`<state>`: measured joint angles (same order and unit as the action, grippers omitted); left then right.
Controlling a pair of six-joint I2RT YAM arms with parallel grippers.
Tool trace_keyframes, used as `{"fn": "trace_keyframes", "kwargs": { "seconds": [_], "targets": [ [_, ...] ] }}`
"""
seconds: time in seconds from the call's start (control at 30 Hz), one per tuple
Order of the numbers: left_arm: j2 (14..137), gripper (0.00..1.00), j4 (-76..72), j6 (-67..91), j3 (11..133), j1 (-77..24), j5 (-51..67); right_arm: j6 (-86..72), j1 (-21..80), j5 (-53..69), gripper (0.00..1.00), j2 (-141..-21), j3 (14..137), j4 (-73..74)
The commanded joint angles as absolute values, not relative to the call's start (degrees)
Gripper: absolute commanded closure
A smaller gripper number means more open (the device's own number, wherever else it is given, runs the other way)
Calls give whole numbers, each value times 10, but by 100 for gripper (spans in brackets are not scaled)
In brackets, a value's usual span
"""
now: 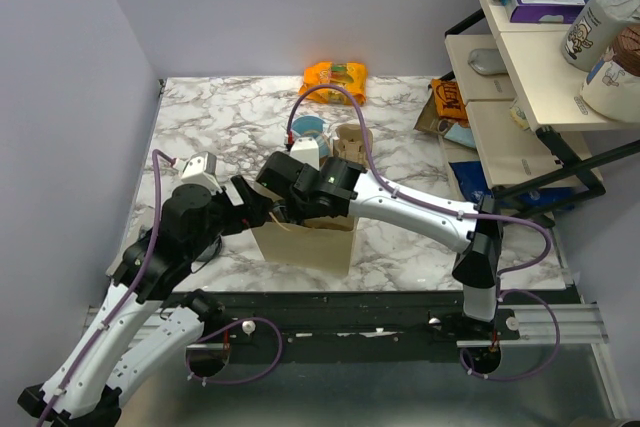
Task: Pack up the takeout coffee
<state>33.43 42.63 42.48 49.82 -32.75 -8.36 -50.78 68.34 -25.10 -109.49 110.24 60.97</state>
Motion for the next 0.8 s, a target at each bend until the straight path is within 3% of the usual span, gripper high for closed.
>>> {"fn": "trace_keyframes", "kwargs": {
  "seconds": [0.0, 0.77],
  "targets": [
    [340, 2, 406, 412, 489, -330, -50, -527, 692, -253, 99, -1112, 1105, 595],
    [342, 2, 400, 409, 485, -330, -37, -545, 708, -335, 99, -1136, 1122, 619]
  ]
}}
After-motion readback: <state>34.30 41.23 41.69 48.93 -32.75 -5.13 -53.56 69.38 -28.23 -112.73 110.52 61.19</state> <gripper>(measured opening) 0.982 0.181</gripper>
